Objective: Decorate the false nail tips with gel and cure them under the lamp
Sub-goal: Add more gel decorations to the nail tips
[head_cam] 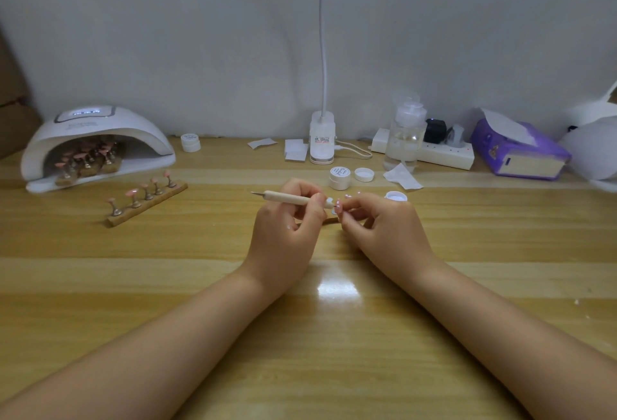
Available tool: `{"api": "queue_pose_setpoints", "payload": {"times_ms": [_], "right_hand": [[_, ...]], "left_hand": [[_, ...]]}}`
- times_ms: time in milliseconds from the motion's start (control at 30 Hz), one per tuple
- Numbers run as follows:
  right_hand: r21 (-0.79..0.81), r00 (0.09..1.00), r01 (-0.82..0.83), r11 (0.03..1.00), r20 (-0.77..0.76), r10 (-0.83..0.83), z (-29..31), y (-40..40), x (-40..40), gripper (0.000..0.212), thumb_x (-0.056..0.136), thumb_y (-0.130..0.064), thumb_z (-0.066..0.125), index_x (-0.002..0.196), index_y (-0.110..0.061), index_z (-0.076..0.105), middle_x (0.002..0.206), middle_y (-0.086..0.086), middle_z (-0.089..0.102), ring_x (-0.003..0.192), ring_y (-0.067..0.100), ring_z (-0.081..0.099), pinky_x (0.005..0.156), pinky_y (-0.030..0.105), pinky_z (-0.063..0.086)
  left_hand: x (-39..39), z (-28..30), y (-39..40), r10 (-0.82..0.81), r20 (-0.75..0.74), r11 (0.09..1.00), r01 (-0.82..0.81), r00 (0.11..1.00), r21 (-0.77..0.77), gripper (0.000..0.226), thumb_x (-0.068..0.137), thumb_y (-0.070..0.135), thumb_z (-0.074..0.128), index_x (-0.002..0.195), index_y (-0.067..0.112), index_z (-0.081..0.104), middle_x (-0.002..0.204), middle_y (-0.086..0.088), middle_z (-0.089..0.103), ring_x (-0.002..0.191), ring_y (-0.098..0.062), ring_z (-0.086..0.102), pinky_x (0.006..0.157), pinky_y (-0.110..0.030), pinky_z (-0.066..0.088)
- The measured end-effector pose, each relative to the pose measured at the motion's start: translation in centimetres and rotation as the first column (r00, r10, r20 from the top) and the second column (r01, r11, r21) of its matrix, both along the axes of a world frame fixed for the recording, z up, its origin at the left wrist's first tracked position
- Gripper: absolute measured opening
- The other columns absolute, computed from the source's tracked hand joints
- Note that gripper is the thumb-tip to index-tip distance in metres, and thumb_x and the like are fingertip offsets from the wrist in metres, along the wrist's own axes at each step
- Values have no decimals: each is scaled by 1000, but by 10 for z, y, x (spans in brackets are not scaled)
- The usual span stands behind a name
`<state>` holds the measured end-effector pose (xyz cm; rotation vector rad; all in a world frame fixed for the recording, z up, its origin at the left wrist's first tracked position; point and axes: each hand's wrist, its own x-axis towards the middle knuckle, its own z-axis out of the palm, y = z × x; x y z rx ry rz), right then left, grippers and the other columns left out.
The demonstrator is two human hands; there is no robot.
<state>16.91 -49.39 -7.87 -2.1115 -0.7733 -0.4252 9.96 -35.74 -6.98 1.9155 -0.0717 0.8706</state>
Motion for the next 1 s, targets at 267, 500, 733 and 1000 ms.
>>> {"api": "queue_pose_setpoints", "payload": {"times_ms": [267, 500, 733, 1000], "right_hand": [[4, 1000, 2, 1000, -10, -2, 1, 0, 0, 8, 84, -20, 67, 88, -21, 73, 74, -9, 68, 55, -10, 52, 59, 23, 45], [4, 1000, 8, 1000, -16, -8, 1, 0, -1, 7, 84, -19, 67, 86, -23, 72, 70, -14, 64, 57, -9, 53, 61, 23, 47], [28, 1000, 19, 999, -20, -19, 0, 0, 0, 6, 83, -19, 68, 85, -22, 72, 68, -14, 63, 56, -9, 53, 60, 22, 45], [25, 1000, 12, 1000, -25, -12, 1, 0, -1, 7, 83, -20, 68, 87, -22, 73, 73, -9, 69, 52, -3, 52, 63, 29, 50]], "left_hand": [[1, 0, 1, 1, 3, 1000, -1, 1000, -7, 12, 88, 25, 50, 81, 20, 58, 68, -4, 64, 67, -22, 63, 65, -45, 49], [-1, 3, 0, -13, 144, 999, 18, 990, -33, 16, 91, 16, 50, 82, 29, 55, 69, 7, 63, 69, -2, 62, 62, -10, 45], [0, 2, 0, -9, 143, 1000, 12, 990, -25, 16, 91, 17, 50, 83, 30, 55, 71, 7, 64, 69, -4, 62, 62, -13, 46], [1, -1, 0, 3, 32, 1000, -3, 999, 0, 10, 89, 25, 50, 82, 23, 57, 70, 5, 65, 68, -15, 63, 65, -37, 50]]}}
